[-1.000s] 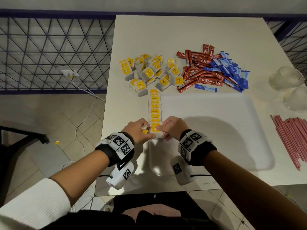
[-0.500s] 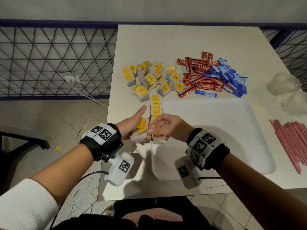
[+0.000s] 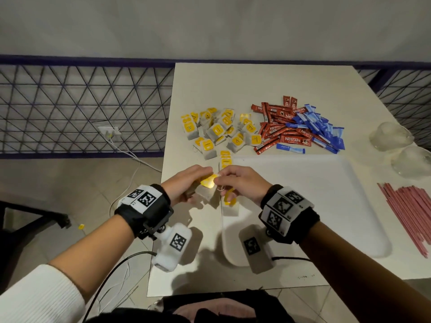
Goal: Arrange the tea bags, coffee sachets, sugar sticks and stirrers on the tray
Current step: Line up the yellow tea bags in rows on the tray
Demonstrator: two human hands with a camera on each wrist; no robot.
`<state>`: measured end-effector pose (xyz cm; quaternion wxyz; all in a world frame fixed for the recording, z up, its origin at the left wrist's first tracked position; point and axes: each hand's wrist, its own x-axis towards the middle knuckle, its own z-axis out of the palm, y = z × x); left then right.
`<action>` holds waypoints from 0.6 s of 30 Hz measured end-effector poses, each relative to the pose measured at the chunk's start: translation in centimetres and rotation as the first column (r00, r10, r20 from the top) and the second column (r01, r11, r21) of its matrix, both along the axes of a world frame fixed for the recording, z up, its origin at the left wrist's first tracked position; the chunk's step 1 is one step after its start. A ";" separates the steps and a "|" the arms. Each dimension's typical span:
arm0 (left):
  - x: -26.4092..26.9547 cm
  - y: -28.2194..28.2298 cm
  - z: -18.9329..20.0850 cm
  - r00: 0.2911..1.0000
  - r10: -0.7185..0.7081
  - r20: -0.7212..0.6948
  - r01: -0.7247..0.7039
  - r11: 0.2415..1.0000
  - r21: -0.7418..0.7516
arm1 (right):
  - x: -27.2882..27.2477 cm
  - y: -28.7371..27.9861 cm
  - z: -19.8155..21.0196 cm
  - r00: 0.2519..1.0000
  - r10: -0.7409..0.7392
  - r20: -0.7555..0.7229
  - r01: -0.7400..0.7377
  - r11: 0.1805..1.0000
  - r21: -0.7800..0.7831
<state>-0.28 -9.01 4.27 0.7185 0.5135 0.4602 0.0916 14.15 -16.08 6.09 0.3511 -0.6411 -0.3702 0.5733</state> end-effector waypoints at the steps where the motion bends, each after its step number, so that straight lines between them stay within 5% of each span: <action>1: -0.4 0.1 -0.1 1.000 0.014 0.021 -0.014 1.000 0.019 | 0.1 0.0 0.1 1.000 -0.008 -0.010 0.008 1.000 -0.004; 10: -1.7 -0.2 -0.9 0.992 -0.107 -0.061 0.117 0.975 0.189 | 1.1 -1.6 -0.1 0.996 0.001 -0.086 -0.003 1.000 -0.026; 18: -1.0 -1.7 -0.5 0.950 -0.290 -0.115 0.305 0.939 0.158 | 3.2 -2.4 0.2 0.972 0.098 0.214 -0.100 0.995 -0.001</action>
